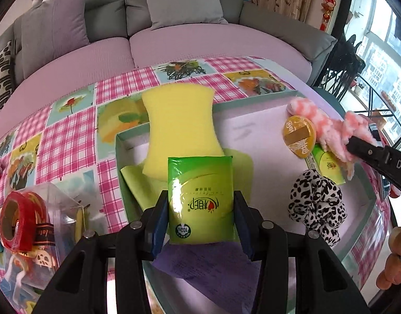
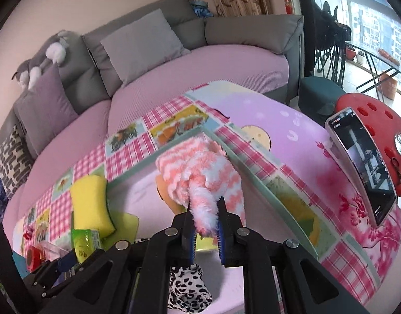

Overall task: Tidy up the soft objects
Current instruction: 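Open both tools to release the towel and tissue pack into the tray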

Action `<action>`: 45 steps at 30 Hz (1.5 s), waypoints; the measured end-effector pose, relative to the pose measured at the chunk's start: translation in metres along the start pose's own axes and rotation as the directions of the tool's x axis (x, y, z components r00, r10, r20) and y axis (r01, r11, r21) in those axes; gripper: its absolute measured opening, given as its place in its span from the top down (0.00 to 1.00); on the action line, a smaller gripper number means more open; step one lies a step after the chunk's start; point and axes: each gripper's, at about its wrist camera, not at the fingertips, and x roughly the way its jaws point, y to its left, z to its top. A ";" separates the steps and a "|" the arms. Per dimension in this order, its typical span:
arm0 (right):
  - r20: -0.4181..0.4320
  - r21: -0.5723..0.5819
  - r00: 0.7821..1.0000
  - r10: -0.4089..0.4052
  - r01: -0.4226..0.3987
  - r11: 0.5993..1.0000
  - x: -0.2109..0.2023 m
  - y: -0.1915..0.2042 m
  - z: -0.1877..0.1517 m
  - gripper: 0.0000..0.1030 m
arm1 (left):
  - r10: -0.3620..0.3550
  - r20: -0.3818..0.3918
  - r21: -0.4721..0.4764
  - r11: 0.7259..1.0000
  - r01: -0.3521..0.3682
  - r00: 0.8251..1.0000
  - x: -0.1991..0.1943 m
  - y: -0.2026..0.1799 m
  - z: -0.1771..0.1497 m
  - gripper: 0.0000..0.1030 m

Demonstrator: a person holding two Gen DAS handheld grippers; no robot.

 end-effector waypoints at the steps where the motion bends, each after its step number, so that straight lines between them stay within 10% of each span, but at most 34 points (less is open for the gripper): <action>1: -0.010 -0.003 1.000 -0.005 0.005 1.000 0.001 0.001 0.000 0.85 | -0.003 0.000 -0.001 1.000 0.003 1.000 0.001 0.001 0.000 0.53; 11: -0.041 -0.063 0.995 -0.088 0.085 0.994 0.004 0.005 -0.003 0.81 | -0.009 -0.046 -0.025 1.000 0.008 0.999 0.013 0.004 -0.004 0.53; 16: -0.034 -0.095 0.992 -0.119 0.115 0.989 -0.005 0.008 -0.001 0.53 | -0.023 -0.054 -0.021 1.000 0.022 0.998 0.004 0.003 -0.003 0.48; 24: -0.018 -0.166 0.991 -0.134 0.129 0.978 -0.019 0.017 0.000 0.40 | -0.005 -0.025 -0.033 0.999 0.004 1.000 -0.023 0.009 0.001 0.46; 27: -0.020 -0.193 0.990 -0.139 0.133 0.972 -0.020 0.021 -0.001 0.32 | 0.021 -0.010 -0.064 0.998 -0.022 1.000 -0.032 0.019 0.003 0.21; 36: -0.023 -0.261 0.994 -0.109 0.099 0.960 -0.019 0.037 -0.006 0.00 | 0.125 0.023 -0.184 0.976 -0.118 0.992 -0.045 0.063 0.002 0.09; 45: -0.021 -0.299 0.997 -0.069 0.060 0.952 -0.019 0.053 -0.009 0.00 | 0.171 0.060 -0.228 0.962 -0.154 0.983 -0.054 0.078 -0.001 0.08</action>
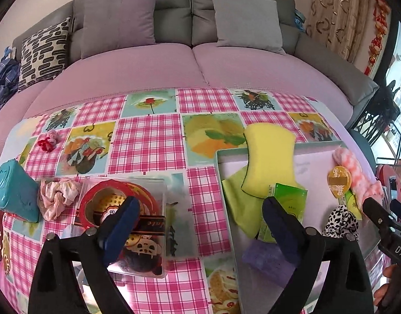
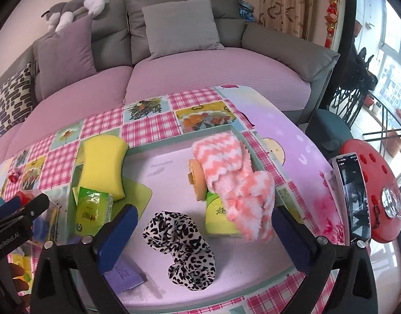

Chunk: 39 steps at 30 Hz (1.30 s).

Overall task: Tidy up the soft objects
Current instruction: 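Open both tools to release the towel and tissue pack into the tray, then move the left tool to the blue face mask while the right tool approaches the red tape roll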

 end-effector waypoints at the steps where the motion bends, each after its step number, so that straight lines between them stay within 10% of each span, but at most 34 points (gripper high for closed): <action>1: 0.001 0.001 1.000 0.000 0.000 1.000 0.000 0.000 0.000 0.00 | 0.002 0.000 0.000 1.000 -0.002 1.000 0.000 0.000 0.000 0.08; 22: 0.046 0.004 0.992 0.113 -0.114 0.994 -0.012 0.029 0.005 0.00 | -0.059 0.089 0.038 0.998 0.056 0.994 -0.043 0.007 0.008 0.08; 28: 0.028 -0.070 0.980 0.198 -0.196 0.978 -0.010 0.070 0.004 0.00 | 0.105 0.161 -0.048 0.994 -0.099 0.981 -0.071 0.063 0.012 0.08; 39: -0.017 -0.150 0.946 0.325 -0.324 0.934 -0.008 0.147 -0.006 0.00 | 0.277 0.057 -0.338 0.909 -0.243 0.959 -0.077 0.186 -0.019 0.08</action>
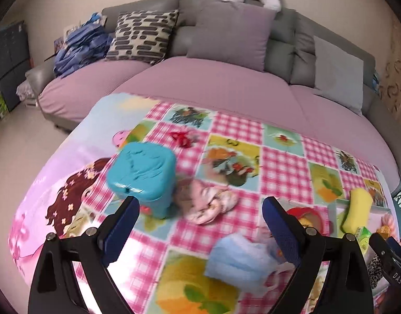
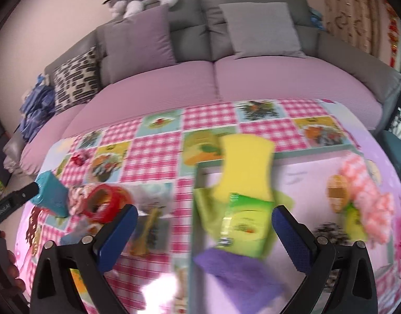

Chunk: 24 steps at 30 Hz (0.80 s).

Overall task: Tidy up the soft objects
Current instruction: 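Move the left tool to the blue face mask while the right tool approaches the red tape roll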

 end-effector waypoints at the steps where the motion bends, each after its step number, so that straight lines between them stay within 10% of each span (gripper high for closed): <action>1: -0.004 -0.017 1.000 0.012 -0.012 1.000 0.002 0.009 0.000 0.00 | 0.001 -0.006 -0.003 1.000 -0.001 1.000 0.002 0.003 -0.002 0.08; 24: -0.119 -0.103 0.993 0.013 -0.025 0.994 0.022 0.049 -0.031 0.00 | -0.066 -0.237 0.147 0.984 0.103 0.969 0.037 0.009 -0.078 0.08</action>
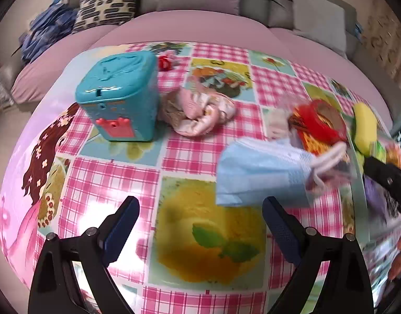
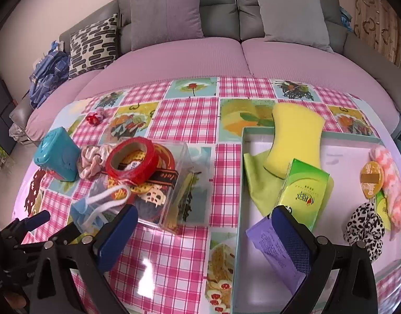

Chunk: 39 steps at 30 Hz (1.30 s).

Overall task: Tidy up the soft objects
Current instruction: 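Move the left tool to the blue face mask while the right tool approaches the red tape roll, then grasp the blue face mask with the left tool while the right tool grasps the red tape roll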

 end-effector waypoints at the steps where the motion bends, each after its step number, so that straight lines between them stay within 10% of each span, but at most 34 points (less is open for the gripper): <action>1: -0.005 -0.005 1.000 -0.003 0.003 1.000 0.001 0.001 -0.001 0.00 | -0.002 -0.003 0.019 1.000 0.002 1.000 0.000 -0.003 -0.002 0.08; 18: -0.017 -0.015 1.000 -0.001 0.001 1.000 0.008 0.006 -0.001 0.00 | -0.034 0.015 0.130 0.991 0.032 0.999 0.026 -0.033 0.004 0.08; 31: -0.020 -0.019 1.000 0.007 -0.008 1.000 0.012 0.010 0.000 0.00 | -0.115 0.041 0.192 0.976 0.105 0.993 0.017 -0.045 0.007 0.73; 39: 0.005 -0.017 1.000 0.012 -0.012 1.000 0.011 0.014 0.003 0.00 | -0.132 0.063 0.143 0.982 0.122 0.989 0.013 -0.029 0.009 0.84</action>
